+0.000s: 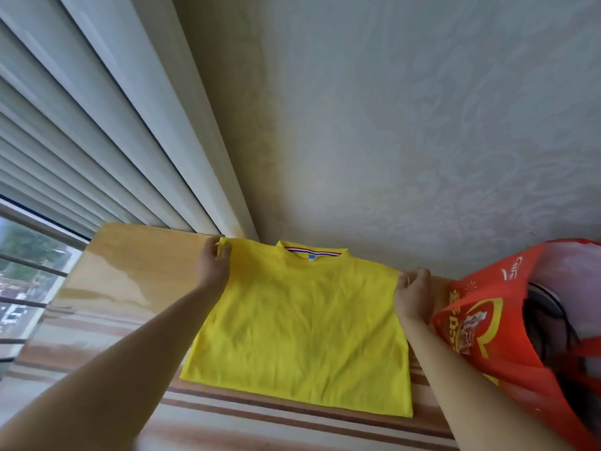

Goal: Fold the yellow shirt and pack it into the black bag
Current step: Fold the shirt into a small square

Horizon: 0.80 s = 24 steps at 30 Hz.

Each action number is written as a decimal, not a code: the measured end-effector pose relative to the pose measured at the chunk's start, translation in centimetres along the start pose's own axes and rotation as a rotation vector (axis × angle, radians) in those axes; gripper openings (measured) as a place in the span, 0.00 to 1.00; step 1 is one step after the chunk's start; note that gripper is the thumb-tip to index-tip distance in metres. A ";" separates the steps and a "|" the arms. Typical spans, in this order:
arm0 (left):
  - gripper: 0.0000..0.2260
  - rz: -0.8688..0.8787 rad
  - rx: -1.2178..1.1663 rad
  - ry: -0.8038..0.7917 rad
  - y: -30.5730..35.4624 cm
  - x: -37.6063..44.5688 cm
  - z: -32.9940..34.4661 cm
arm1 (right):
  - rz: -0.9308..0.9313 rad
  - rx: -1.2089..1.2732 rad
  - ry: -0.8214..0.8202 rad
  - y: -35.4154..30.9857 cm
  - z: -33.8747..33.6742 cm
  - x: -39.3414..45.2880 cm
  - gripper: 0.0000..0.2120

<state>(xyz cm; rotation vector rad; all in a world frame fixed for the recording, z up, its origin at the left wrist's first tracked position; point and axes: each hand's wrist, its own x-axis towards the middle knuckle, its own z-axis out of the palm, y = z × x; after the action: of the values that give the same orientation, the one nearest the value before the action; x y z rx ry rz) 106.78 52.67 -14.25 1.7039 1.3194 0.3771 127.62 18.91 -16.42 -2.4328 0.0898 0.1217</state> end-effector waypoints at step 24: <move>0.13 -0.138 0.692 -0.014 -8.3 -13.5 -5.9 | 0.016 -0.481 -0.189 5.1 -3.8 -12.9 0.13</move>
<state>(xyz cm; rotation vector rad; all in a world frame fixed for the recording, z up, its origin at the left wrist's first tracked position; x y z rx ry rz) 92.53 43.57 -13.96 2.1396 1.6641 -0.2048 114.51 13.00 -15.32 -2.8831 -0.0069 0.4218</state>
